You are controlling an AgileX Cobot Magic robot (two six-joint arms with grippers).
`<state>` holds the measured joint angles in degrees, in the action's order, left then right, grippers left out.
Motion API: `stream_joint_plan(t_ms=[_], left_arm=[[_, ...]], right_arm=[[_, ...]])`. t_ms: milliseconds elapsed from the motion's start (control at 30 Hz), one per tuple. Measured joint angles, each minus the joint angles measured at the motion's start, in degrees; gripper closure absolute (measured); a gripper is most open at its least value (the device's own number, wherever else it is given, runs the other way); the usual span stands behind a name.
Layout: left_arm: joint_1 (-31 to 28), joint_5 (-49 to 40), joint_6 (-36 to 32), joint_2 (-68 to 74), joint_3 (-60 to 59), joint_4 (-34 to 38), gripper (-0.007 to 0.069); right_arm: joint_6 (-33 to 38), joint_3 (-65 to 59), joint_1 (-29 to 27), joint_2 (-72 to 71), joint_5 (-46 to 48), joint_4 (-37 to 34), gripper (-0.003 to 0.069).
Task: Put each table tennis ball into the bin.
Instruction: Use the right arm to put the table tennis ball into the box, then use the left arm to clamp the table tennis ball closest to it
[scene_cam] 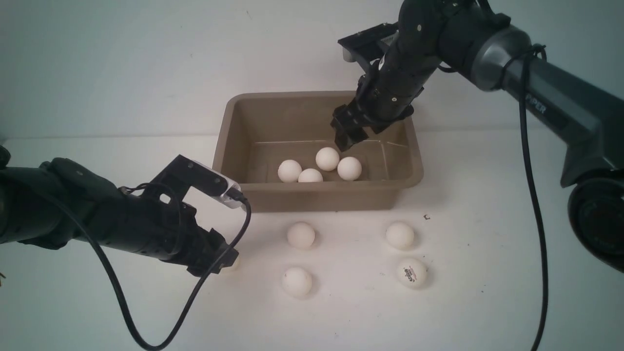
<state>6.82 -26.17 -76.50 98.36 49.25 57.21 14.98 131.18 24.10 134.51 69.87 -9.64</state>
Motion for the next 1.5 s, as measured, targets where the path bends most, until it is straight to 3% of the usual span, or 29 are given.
stream_joint_plan(t_ms=[433, 667, 733, 833, 1333, 1500], left_arm=[[0.00, 0.94, -2.29, 3.38, 0.06, 1.63, 0.0142], [0.00, 1.37, -8.98, 6.31, 0.43, 10.37, 0.0147], [0.04, 2.13, -9.50, 7.07, 0.69, 12.28, 0.0174], [0.04, 3.71, -9.46, 7.83, 0.73, 14.50, 0.0275], [0.27, 1.89, -3.06, -3.83, 0.75, 13.78, 0.0271], [0.51, 1.83, 2.99, -10.09, 1.46, 9.09, 0.0271]], right_arm=[[-0.05, 0.00, 0.00, 0.00, 0.43, -0.61, 0.0103], [-0.05, 0.00, 0.00, 0.00, 0.68, -0.61, 0.0103], [-0.05, 0.00, 0.00, 0.00, 0.68, -0.61, 0.0103], [-0.05, 0.00, 0.00, 0.00, 1.14, -0.61, 0.0103], [-0.44, -0.05, -0.27, -6.33, 1.96, 2.16, 0.0110], [-0.89, -0.47, -0.60, -9.38, 2.01, 3.17, 0.0127]])
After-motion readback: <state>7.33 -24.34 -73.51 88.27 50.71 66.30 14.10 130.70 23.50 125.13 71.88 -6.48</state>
